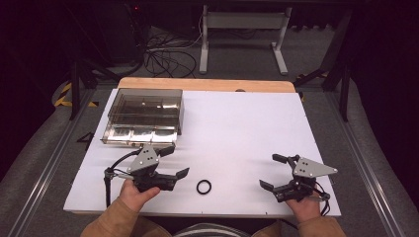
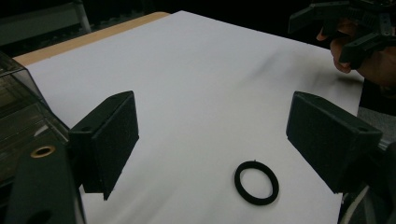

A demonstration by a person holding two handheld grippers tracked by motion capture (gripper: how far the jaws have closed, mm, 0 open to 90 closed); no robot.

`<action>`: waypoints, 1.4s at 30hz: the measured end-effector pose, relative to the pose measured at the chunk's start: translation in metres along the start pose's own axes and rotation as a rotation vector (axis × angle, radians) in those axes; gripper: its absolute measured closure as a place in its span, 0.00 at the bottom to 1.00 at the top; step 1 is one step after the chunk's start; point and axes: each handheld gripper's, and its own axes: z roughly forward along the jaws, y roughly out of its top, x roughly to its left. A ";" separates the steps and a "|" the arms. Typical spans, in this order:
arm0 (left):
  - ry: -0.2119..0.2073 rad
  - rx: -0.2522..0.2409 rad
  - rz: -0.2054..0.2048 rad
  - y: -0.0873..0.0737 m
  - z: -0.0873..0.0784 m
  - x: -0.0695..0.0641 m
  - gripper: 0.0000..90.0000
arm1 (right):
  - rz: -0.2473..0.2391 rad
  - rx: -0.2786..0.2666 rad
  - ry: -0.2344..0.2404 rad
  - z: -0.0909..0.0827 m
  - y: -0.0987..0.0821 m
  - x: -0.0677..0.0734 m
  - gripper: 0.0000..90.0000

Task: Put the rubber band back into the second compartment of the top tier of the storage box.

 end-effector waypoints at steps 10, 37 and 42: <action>-0.021 0.012 0.006 0.008 0.015 -0.005 0.20 | -0.001 -0.001 0.003 0.000 0.000 0.000 0.04; -0.070 0.047 0.007 0.018 0.049 -0.016 0.20 | -0.001 0.002 0.010 0.000 -0.001 0.000 0.04; -0.076 0.049 0.001 0.016 0.050 -0.016 0.20 | -0.002 0.001 0.011 0.000 -0.001 0.000 0.04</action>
